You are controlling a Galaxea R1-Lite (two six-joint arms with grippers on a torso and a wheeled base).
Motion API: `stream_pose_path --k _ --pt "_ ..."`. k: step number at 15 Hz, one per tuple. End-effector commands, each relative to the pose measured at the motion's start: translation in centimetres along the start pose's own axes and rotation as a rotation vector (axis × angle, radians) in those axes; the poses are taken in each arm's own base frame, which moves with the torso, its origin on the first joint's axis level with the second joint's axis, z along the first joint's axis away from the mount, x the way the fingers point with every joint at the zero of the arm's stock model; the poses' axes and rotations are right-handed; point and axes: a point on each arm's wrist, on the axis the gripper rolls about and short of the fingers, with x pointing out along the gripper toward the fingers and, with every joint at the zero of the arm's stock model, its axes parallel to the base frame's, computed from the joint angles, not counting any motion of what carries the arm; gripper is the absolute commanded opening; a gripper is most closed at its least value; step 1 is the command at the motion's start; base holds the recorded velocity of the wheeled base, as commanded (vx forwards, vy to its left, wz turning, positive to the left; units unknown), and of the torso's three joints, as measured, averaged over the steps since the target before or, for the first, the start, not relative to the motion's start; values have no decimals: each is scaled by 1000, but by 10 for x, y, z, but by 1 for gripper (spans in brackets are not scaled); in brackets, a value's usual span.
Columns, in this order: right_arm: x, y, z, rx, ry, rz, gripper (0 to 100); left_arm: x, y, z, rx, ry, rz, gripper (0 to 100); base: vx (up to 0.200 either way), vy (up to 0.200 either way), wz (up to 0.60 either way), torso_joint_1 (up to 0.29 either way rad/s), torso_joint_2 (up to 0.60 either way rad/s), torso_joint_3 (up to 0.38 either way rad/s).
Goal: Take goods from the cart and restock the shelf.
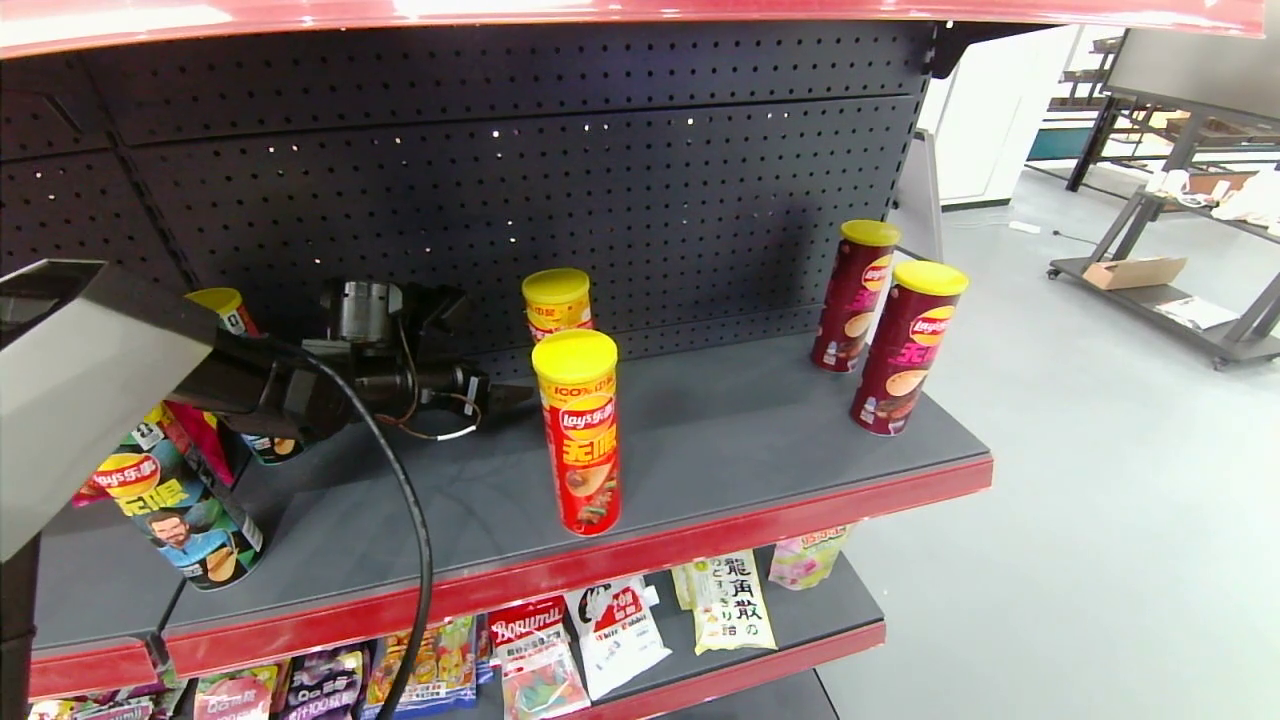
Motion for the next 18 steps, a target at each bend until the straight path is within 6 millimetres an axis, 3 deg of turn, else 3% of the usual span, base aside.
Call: stream_pose_path --k 1,18 --pt "0 0 0 0 0 0 100 9 2 -6 -5 12 -4 100 0 0 0 0 0 0" --pt "0 0 0 0 0 0 100 45 8 -23 25 -19 -13 100 0 0 0 0 0 0"
